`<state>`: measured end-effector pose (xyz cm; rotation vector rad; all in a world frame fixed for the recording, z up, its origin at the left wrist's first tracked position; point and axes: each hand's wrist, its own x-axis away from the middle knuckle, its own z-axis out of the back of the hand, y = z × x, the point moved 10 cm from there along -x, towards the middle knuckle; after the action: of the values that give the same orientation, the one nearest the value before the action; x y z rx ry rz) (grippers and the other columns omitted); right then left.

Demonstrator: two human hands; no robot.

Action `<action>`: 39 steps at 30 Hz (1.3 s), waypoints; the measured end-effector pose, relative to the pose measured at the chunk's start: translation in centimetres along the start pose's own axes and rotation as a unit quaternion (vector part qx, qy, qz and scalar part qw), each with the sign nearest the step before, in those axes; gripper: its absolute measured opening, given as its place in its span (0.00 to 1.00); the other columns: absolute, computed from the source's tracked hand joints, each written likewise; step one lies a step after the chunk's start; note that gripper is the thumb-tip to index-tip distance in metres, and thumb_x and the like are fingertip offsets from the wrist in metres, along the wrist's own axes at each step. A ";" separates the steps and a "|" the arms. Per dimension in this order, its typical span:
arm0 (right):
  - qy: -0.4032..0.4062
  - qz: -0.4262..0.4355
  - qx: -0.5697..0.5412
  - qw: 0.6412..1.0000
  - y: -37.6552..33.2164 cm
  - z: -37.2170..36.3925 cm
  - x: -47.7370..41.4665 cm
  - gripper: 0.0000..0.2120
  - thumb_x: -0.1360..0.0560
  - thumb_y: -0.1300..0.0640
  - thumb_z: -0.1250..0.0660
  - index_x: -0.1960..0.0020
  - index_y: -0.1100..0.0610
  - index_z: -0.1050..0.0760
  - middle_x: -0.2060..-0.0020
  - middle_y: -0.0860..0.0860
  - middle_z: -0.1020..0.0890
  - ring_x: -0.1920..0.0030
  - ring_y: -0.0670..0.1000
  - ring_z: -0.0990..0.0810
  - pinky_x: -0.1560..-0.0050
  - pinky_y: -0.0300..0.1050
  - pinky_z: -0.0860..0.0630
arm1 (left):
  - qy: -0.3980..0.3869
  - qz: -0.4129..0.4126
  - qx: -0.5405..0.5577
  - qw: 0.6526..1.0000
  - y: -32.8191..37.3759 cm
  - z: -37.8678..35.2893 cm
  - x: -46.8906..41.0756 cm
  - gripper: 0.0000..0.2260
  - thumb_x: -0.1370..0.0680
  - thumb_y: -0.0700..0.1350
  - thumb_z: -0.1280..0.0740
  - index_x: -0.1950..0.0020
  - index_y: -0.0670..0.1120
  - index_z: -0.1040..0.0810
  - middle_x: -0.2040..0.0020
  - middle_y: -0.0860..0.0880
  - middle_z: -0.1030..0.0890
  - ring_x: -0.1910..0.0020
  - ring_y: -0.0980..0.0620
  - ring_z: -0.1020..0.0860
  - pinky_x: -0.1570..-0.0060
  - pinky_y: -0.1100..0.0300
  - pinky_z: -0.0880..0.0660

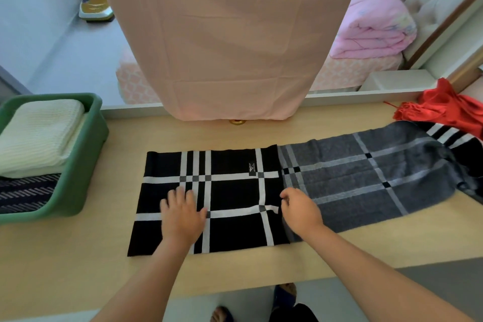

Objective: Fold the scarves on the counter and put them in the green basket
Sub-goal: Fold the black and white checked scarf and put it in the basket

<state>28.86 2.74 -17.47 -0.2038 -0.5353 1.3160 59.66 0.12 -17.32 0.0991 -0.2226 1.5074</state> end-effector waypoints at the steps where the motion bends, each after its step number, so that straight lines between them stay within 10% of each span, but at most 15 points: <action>1: -0.014 -0.044 0.036 0.998 0.8 -0.1 -0.3 0.10 0.18 0.50 0.40 0.41 0.52 0.25 0.45 0.49 0.21 0.49 0.51 0.20 0.53 0.47 0.24 | 0.009 -0.056 0.035 0.998 2.1 -0.1 -0.1 0.29 0.20 0.62 0.46 0.24 0.46 0.37 0.24 0.44 0.37 0.24 0.43 0.40 0.27 0.45 0.39; 8: -0.052 -0.143 -0.023 0.988 1.9 -2.2 -1.5 0.06 0.22 0.46 0.32 0.51 0.48 0.22 0.56 0.47 0.17 0.57 0.48 0.20 0.61 0.44 0.25 | -0.062 -0.164 0.013 0.984 8.3 -4.7 1.7 0.36 0.25 0.68 0.65 0.20 0.53 0.62 0.21 0.48 0.63 0.22 0.43 0.64 0.25 0.37 0.54; 15: 0.035 -0.148 -0.151 0.977 2.1 -0.2 -2.5 0.03 0.20 0.55 0.37 0.52 0.52 0.25 0.60 0.47 0.21 0.59 0.49 0.21 0.65 0.43 0.27 | -0.034 -0.150 0.035 0.987 8.3 -3.9 0.5 0.38 0.29 0.72 0.45 0.25 0.52 0.33 0.25 0.45 0.33 0.24 0.40 0.40 0.30 0.35 0.40; 20: 0.032 -0.110 -0.050 0.992 1.9 -0.6 -1.9 0.10 0.20 0.58 0.37 0.41 0.55 0.35 0.59 0.50 0.22 0.63 0.50 0.22 0.68 0.45 0.29 | -0.015 -0.174 0.054 0.983 8.5 -3.7 -0.1 0.40 0.29 0.76 0.47 0.22 0.56 0.40 0.21 0.45 0.42 0.21 0.40 0.48 0.27 0.34 0.49; 24: 0.082 0.033 0.151 0.985 -1.4 -0.7 -2.2 0.24 0.25 0.62 0.34 0.30 0.55 0.34 0.37 0.55 0.27 0.42 0.55 0.23 0.46 0.49 0.24 | 0.022 -0.145 0.077 0.986 5.6 -3.2 -1.0 0.31 0.21 0.68 0.54 0.21 0.55 0.43 0.20 0.47 0.48 0.21 0.43 0.51 0.28 0.33 0.46; 28: 0.027 0.179 0.190 0.965 -4.9 -3.6 -2.3 0.27 0.19 0.51 0.41 0.22 0.53 0.42 0.22 0.56 0.44 0.21 0.58 0.46 0.24 0.57 0.41 | -0.003 -0.077 0.058 0.995 0.7 -4.3 -2.8 0.34 0.22 0.70 0.56 0.20 0.56 0.52 0.19 0.47 0.52 0.21 0.43 0.58 0.28 0.32 0.54; 34: -0.049 0.146 0.203 0.967 -6.4 -9.1 -1.8 0.34 0.20 0.38 0.62 0.20 0.50 0.64 0.21 0.53 0.65 0.22 0.53 0.69 0.22 0.60 0.60 | -0.017 -0.053 0.054 0.997 -4.9 -5.3 -3.4 0.36 0.26 0.75 0.57 0.22 0.62 0.65 0.21 0.49 0.65 0.23 0.44 0.69 0.29 0.31 0.61; 39: -0.082 0.139 0.205 0.965 -10.9 -11.9 -1.4 0.34 0.19 0.38 0.57 0.21 0.51 0.68 0.23 0.55 0.69 0.24 0.55 0.73 0.23 0.62 0.63 | -0.038 -0.007 0.076 0.996 -9.2 -4.5 -4.0 0.36 0.26 0.68 0.45 0.21 0.59 0.52 0.19 0.48 0.57 0.22 0.42 0.62 0.27 0.33 0.56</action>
<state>43.83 0.43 -23.31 0.1827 -0.3687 1.6968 68.98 -3.44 -21.81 0.2796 -0.1662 1.5063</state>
